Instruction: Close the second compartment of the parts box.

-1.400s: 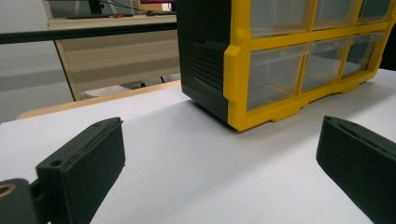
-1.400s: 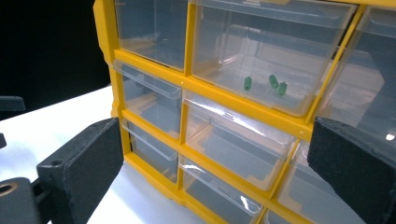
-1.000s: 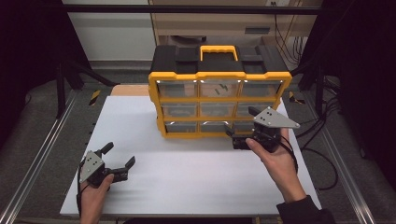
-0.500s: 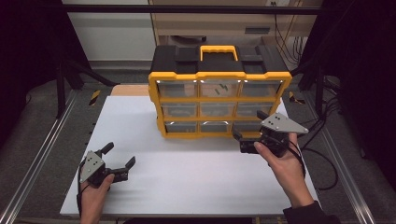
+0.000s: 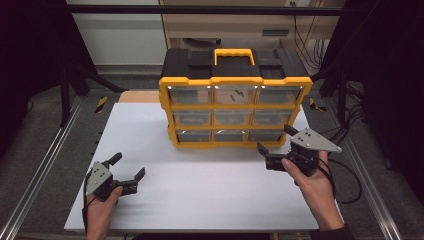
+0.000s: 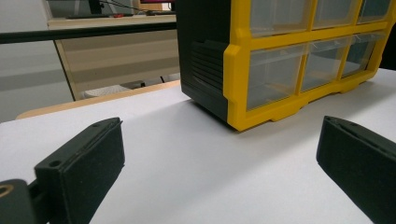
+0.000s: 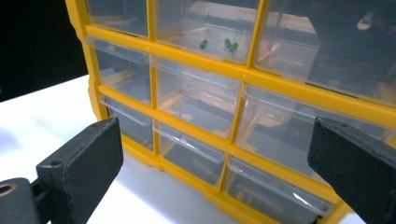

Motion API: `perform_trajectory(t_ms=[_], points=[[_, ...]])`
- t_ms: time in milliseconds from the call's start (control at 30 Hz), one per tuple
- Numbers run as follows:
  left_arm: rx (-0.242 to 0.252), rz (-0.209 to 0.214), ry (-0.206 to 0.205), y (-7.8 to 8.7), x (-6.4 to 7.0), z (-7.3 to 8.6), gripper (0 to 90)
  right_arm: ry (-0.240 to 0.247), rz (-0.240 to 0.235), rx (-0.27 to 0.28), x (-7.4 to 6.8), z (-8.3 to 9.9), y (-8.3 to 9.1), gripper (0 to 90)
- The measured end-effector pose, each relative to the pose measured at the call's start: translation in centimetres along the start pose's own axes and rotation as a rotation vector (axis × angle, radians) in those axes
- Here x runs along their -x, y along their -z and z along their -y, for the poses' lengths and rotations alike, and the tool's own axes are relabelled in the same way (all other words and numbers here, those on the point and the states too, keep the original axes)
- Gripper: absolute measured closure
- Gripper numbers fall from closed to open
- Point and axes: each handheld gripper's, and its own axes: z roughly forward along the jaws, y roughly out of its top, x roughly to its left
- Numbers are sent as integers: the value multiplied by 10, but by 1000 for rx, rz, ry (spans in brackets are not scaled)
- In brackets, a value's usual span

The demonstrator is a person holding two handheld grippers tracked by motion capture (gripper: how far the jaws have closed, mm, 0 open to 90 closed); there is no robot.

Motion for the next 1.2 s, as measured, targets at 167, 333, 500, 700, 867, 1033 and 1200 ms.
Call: perform_trajectory(t_ms=[167,333,500,700,867,1033,1200], points=[[1,-1,0,0,0,0,7,2,7,-5,2,7,8,38],[-1,1,-2,0,0,0,7,1,20,-15,5,13,15,41],[-1,1,-2,0,0,0,7,-15,32,-19,8,20,21,43],[-1,3,-2,0,1,0,7,-31,44,-22,12,30,24,43],[-1,3,-2,0,1,0,7,-36,52,-28,15,38,27,44],[-2,4,-2,0,1,0,7,-48,61,-33,18,45,28,45],[-3,4,-5,0,1,0,6,-53,63,-41,20,52,29,45]])
